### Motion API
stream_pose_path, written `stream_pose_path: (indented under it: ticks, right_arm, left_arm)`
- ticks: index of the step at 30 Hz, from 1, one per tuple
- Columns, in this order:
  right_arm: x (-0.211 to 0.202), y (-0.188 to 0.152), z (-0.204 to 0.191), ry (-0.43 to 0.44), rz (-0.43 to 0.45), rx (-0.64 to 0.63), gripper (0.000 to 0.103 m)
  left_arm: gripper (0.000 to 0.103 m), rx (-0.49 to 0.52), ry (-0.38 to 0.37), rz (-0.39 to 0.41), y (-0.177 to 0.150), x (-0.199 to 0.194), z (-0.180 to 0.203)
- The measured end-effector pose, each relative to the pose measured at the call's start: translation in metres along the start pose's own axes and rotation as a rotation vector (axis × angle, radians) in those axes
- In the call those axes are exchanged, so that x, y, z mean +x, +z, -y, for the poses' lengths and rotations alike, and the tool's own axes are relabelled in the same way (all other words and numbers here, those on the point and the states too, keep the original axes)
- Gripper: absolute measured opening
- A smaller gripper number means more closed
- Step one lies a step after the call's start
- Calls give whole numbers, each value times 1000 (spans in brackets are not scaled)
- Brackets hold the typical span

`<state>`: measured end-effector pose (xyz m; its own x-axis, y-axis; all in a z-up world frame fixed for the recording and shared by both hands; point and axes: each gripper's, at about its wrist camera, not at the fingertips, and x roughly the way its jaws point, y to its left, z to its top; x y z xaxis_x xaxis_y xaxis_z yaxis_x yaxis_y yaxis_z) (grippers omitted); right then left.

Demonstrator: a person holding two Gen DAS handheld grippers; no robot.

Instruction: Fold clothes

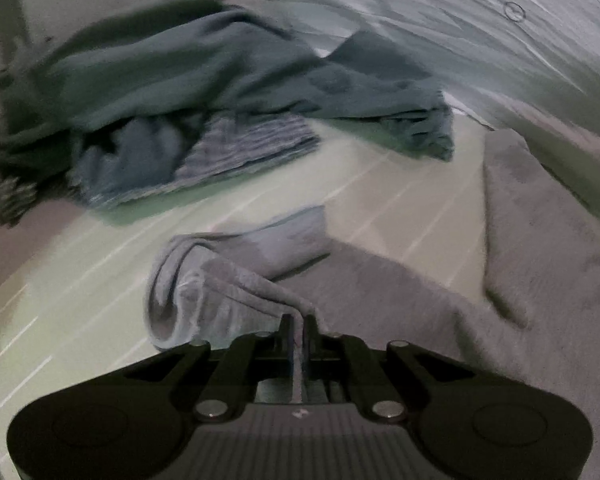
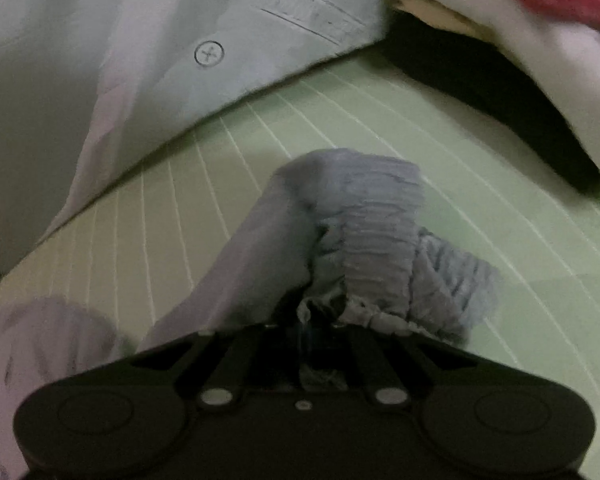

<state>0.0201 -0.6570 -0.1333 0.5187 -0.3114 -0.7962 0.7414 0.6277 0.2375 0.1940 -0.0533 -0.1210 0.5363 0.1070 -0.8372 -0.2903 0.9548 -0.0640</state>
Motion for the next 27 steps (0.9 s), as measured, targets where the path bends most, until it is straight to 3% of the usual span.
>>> stream_pose_path:
  ticks: [6, 11, 17, 21, 24, 27]
  right_arm:
    - [32, 59, -22, 9, 68, -7, 3]
    - [-53, 80, 2, 23, 304, -2, 3]
    - [-161, 50, 74, 5, 463, -3, 3]
    - [-210, 17, 113, 35, 488, 74, 3]
    - [-224, -18, 134, -1, 450, 73, 3]
    - [-203, -60, 155, -48, 294, 71, 4]
  left_arm:
    - [3, -36, -70, 46, 31, 6, 34]
    - [3, -47, -95, 167, 52, -34, 30]
    - [3, -41, -81, 319, 56, -104, -17]
    - [3, -34, -96, 391, 47, -153, -49]
    - [3, -19, -77, 393, 25, -171, -68]
    - [3, 3, -30, 332, -3, -167, -80]
